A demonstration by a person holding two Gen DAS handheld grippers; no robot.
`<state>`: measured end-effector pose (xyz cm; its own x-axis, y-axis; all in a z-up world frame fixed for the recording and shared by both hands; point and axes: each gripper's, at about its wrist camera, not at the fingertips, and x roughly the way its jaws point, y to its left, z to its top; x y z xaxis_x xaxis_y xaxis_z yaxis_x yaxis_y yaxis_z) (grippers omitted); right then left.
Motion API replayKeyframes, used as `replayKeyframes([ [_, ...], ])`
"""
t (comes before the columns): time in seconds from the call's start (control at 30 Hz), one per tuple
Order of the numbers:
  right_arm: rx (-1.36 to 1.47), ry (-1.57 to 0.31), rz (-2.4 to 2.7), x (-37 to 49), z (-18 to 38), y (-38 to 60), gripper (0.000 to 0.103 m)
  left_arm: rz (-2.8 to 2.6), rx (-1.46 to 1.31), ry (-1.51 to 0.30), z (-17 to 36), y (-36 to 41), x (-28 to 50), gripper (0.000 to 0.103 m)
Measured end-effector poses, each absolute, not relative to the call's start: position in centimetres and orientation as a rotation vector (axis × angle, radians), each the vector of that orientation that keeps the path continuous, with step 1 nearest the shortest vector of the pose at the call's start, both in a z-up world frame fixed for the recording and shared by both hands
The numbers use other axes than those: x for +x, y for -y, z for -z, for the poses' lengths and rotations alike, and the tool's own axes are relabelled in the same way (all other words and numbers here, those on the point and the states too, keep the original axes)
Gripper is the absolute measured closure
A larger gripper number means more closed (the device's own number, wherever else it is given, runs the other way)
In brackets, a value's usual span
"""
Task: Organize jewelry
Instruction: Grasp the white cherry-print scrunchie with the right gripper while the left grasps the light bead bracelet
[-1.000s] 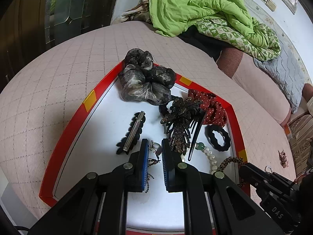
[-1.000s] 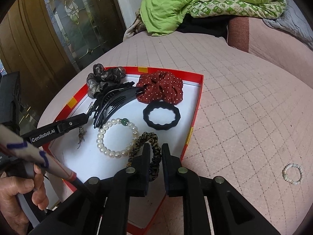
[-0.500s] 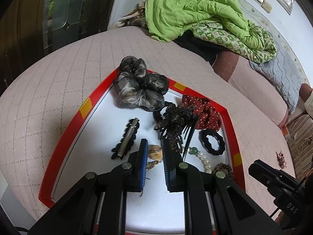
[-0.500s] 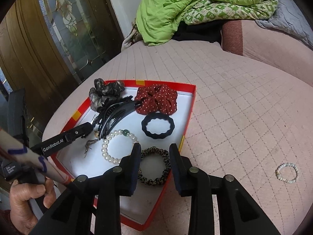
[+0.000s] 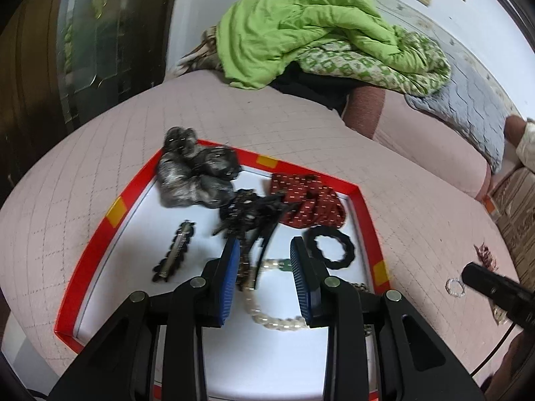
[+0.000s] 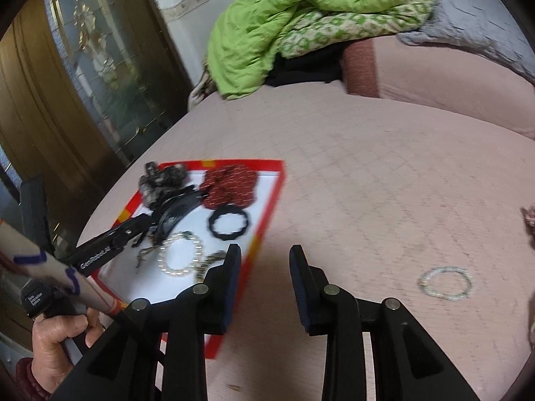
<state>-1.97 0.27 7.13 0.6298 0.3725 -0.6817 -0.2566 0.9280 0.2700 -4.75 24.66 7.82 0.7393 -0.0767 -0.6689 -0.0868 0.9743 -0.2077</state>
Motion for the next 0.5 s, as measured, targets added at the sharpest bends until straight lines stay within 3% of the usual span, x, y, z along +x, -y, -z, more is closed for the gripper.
replayKeyframes([
  [0.5,0.336,-0.775,-0.098,-3.6,-5.7,18.1,0.070,0.112,-0.080,-0.679,-10.6,-15.0,-5.9,0.073],
])
